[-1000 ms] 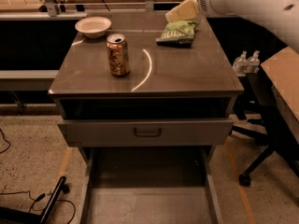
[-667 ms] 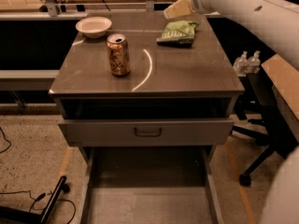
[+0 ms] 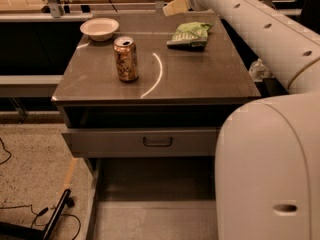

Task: Place green jalapeno chip bag into middle drawer

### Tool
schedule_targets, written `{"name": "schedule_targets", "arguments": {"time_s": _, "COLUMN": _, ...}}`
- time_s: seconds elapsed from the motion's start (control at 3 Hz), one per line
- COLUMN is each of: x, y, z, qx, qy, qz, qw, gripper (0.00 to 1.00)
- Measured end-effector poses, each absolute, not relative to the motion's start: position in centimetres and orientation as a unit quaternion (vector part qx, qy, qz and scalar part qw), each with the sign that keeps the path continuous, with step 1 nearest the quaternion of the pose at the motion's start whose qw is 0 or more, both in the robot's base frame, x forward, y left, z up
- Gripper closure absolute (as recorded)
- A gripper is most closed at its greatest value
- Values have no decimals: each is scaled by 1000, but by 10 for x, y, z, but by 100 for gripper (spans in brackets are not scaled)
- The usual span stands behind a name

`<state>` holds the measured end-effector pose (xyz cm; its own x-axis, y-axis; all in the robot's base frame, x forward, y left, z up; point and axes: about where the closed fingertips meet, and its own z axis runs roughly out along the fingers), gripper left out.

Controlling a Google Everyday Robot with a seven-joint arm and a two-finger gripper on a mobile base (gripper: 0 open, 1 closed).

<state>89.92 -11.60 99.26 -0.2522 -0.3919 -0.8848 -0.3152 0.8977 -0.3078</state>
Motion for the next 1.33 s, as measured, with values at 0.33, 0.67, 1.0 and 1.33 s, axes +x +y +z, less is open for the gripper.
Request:
{"name": "schedule_targets", "arguments": {"time_s": 0.33, "x": 922, "y": -96, "z": 977, "qx": -226, "qy": 797, "qz": -11, "qw": 560, "gripper": 0}}
{"name": "schedule_targets", "arguments": {"time_s": 0.67, "x": 933, "y": -78, "z": 940, "qx": -224, "qy": 819, "qz": 21, "qw": 527, "gripper": 0}}
{"name": "schedule_targets", "arguments": {"time_s": 1.0, "x": 933, "y": -70, "z": 897, "qx": -217, "qy": 845, "qz": 44, "qw": 486, "gripper": 0}}
{"name": "schedule_targets", "arguments": {"time_s": 1.33, "x": 929, "y": -71, "z": 859, "qx": -204, "qy": 867, "qz": 57, "qw": 451, "gripper": 0}}
